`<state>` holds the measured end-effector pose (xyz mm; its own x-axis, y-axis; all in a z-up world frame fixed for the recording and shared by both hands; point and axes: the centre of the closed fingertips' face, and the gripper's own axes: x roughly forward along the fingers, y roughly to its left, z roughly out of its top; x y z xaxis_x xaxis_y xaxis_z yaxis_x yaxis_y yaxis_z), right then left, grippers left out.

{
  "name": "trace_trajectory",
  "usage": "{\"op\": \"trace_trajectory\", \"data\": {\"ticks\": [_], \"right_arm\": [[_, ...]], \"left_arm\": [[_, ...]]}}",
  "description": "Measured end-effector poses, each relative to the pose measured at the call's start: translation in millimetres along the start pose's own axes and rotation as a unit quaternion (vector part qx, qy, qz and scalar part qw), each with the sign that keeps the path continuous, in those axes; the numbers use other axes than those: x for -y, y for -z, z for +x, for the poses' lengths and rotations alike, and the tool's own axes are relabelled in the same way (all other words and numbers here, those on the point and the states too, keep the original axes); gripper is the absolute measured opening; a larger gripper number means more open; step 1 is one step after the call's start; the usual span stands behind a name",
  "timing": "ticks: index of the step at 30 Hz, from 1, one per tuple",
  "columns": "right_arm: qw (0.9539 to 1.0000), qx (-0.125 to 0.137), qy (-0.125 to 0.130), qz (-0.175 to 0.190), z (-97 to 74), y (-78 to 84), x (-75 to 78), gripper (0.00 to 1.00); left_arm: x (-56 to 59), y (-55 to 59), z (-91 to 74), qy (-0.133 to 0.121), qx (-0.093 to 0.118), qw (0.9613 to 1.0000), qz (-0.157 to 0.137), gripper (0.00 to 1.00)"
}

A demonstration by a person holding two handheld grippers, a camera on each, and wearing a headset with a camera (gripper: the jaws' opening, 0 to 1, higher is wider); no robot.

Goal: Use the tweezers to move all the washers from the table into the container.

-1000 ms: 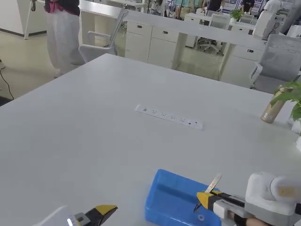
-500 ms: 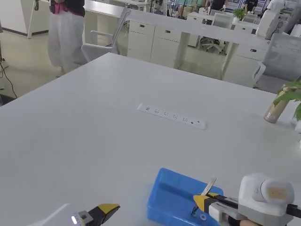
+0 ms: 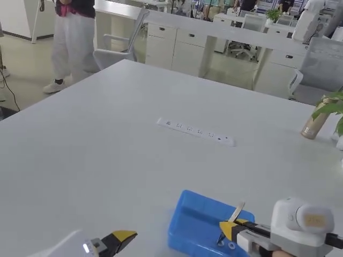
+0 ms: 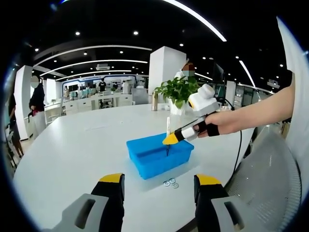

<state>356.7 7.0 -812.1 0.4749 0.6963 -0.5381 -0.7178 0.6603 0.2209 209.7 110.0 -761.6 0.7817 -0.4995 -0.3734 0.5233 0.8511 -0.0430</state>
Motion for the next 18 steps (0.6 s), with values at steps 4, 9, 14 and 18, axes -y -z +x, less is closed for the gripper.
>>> {"op": "trace_trajectory", "data": {"ticks": [4,9,14,18], "right_arm": [[0.9999,0.009,0.001,0.005,-3.0,-4.4,1.1,0.03],[0.9995,0.024,-0.006,0.020,-9.1,-11.9,-5.7,0.03],[0.9987,0.042,-0.018,0.021,-17.4,-21.9,-13.4,0.03],[0.9980,0.053,-0.023,0.023,-23.0,-26.8,-19.3,0.03]], "left_arm": [[0.1,0.0,0.1,0.000,0.000,1.0000,0.000,0.57],[0.6,0.1,0.2,0.002,0.000,1.0000,0.000,0.57],[0.9,0.1,0.0,0.002,-0.001,1.0000,0.000,0.57],[1.2,0.2,-0.1,0.002,-0.001,1.0000,0.000,0.57]]}}
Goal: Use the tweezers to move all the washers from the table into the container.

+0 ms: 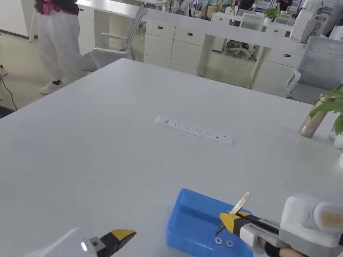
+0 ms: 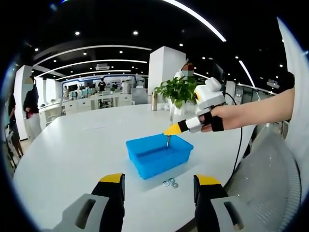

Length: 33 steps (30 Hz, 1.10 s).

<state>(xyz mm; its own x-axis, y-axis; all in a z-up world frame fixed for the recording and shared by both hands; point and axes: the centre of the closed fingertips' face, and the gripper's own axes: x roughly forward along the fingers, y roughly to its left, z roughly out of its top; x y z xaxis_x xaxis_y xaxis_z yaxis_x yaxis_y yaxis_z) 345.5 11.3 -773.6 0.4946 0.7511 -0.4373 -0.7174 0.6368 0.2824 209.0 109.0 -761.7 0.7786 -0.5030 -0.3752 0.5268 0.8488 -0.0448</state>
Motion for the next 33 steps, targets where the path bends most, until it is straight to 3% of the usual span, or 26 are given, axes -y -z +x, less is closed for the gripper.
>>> {"op": "trace_trajectory", "data": {"ticks": [9,15,19,23,29,33], "right_arm": [[0.9996,0.019,-0.021,0.008,-7.3,-9.0,-13.7,0.03],[0.9981,0.031,-0.050,0.018,-11.7,-11.7,-36.8,0.03],[0.9963,0.021,-0.080,0.023,-10.7,-3.4,-52.0,0.03],[0.9950,0.008,-0.094,0.033,-7.6,7.6,-60.0,0.03],[0.9942,-0.018,-0.104,0.021,-3.0,25.6,-71.5,0.03],[0.9931,-0.044,-0.106,0.024,2.3,52.2,-75.8,0.03]], "left_arm": [[0.6,0.4,-0.4,0.001,-0.002,1.0000,0.000,0.56],[0.8,1.3,-0.3,0.002,-0.005,1.0000,0.002,0.55],[0.9,1.7,-0.2,0.002,-0.006,1.0000,0.002,0.55],[1.0,2.2,0.0,0.003,-0.007,1.0000,0.002,0.54],[1.0,3.2,0.2,0.004,-0.009,0.9999,0.002,0.53],[0.8,2.5,0.3,0.004,-0.006,1.0000,0.000,0.53]]}}
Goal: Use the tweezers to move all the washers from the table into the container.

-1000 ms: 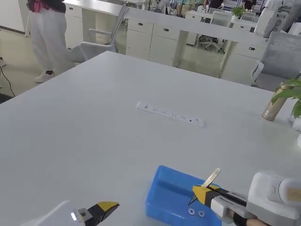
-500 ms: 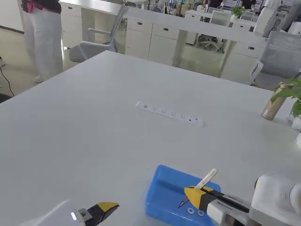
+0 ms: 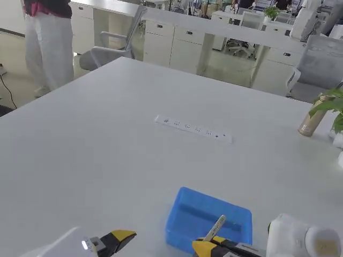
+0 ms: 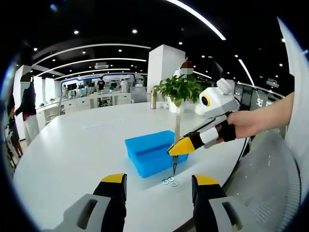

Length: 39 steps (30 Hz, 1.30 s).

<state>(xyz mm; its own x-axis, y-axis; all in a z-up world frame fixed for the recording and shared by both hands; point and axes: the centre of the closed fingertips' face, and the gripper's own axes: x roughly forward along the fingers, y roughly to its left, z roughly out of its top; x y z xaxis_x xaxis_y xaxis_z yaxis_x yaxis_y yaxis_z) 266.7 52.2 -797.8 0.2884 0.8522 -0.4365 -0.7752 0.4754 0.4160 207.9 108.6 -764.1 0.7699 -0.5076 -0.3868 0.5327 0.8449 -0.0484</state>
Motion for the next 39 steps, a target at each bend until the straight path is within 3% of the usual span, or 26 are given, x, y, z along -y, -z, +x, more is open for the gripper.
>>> {"op": "trace_trajectory", "data": {"ticks": [4,10,16,23,33,39], "right_arm": [[0.9999,-0.010,0.003,0.008,4.1,11.5,1.9,0.03],[0.9998,-0.013,0.007,0.014,8.1,14.3,2.1,0.03],[0.9993,-0.028,0.020,-0.013,9.9,18.7,-1.2,0.03],[0.9991,-0.034,0.018,-0.020,10.0,20.4,-4.5,0.03],[0.9977,-0.042,0.022,-0.049,10.9,23.3,-3.7,0.04],[0.9929,-0.049,0.015,-0.108,10.5,23.0,-11.9,0.04]], "left_arm": [[0.3,0.4,0.1,0.000,-0.001,1.0000,0.001,0.53],[1.0,1.2,0.3,0.002,-0.003,1.0000,0.001,0.53],[1.0,1.7,0.5,0.001,-0.005,1.0000,0.003,0.53],[2.1,2.8,0.7,0.003,-0.008,0.9999,0.005,0.52],[2.4,3.5,0.9,0.005,-0.010,0.9999,0.007,0.52],[1.8,3.0,0.5,0.003,-0.009,0.9999,0.006,0.52]]}}
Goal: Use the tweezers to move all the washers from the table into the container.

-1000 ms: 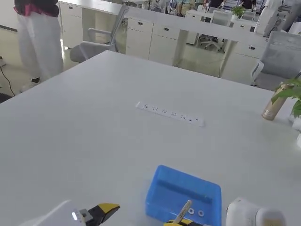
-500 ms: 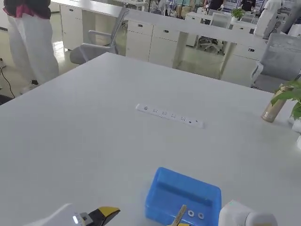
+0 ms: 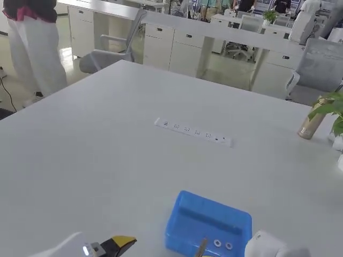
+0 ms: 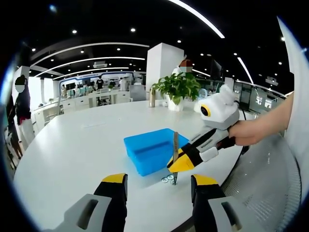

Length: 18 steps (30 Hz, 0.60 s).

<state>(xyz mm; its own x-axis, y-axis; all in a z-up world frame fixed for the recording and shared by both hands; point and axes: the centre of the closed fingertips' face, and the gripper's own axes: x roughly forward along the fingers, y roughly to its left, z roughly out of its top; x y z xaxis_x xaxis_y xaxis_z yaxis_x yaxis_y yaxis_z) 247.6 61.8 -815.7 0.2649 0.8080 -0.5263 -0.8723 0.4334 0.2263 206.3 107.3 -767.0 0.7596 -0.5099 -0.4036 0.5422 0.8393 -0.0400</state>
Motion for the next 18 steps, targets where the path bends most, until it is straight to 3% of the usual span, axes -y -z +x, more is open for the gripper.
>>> {"op": "trace_trajectory", "data": {"ticks": [5,8,11,18], "right_arm": [[0.9975,-0.011,-0.009,-0.069,0.7,4.4,-5.5,0.04],[0.9942,-0.018,-0.014,-0.105,1.0,7.4,-11.5,0.04],[0.9879,-0.026,-0.022,-0.152,2.0,9.3,-17.0,0.04],[0.9854,-0.029,-0.028,-0.165,5.0,11.1,-20.1,0.04]], "left_arm": [[-0.4,-0.1,-0.1,-0.001,0.000,1.0000,0.000,0.52],[-0.2,0.0,-0.1,0.000,0.000,1.0000,0.001,0.52],[-0.2,-0.2,-0.1,0.000,0.000,1.0000,0.001,0.52],[-0.3,0.5,-0.1,0.000,-0.001,1.0000,0.002,0.51]]}}
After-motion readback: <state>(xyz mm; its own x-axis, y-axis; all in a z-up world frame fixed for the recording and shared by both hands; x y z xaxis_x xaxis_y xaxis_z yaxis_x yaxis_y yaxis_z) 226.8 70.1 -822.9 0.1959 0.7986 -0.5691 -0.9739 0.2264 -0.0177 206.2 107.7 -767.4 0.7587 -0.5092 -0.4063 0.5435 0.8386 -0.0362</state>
